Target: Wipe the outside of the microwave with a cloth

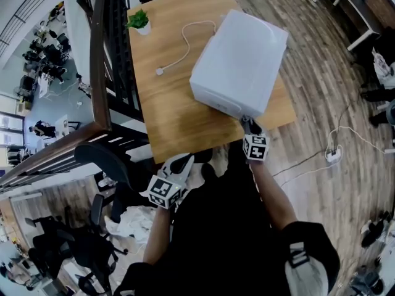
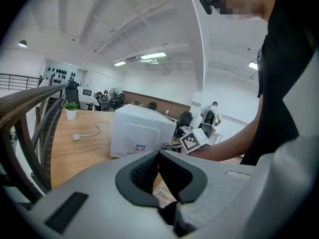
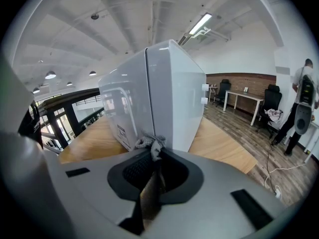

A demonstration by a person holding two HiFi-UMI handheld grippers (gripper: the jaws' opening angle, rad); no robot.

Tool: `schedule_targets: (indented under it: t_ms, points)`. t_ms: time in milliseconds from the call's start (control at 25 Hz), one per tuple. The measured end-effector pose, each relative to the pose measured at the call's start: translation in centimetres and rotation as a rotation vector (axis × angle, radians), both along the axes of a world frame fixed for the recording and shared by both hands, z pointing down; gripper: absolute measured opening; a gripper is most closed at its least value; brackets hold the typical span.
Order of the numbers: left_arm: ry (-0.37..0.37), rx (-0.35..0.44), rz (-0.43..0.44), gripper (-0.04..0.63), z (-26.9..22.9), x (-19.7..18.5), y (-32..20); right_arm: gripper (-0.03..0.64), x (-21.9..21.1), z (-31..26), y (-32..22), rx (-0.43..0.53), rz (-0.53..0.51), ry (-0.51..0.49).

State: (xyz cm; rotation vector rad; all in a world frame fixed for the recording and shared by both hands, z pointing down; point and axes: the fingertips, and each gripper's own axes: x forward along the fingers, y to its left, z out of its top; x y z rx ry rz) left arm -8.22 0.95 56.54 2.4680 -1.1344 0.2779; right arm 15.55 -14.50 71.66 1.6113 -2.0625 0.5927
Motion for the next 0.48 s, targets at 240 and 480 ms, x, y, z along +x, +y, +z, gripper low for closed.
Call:
schedule_targets:
  t_ms: [240, 480]
  points:
    - [-0.005, 0.006, -0.022, 0.0, 0.2, -1.0, 0.7, 0.031, -2.1, 0.2, -0.8, 0.002, -0.03, -0.01]
    - [-0.008, -0.001, -0.058, 0.0, 0.1, -2.1, 1.5, 0.031, -4.5, 0.2, -1.6, 0.003, -0.066, -0.017]
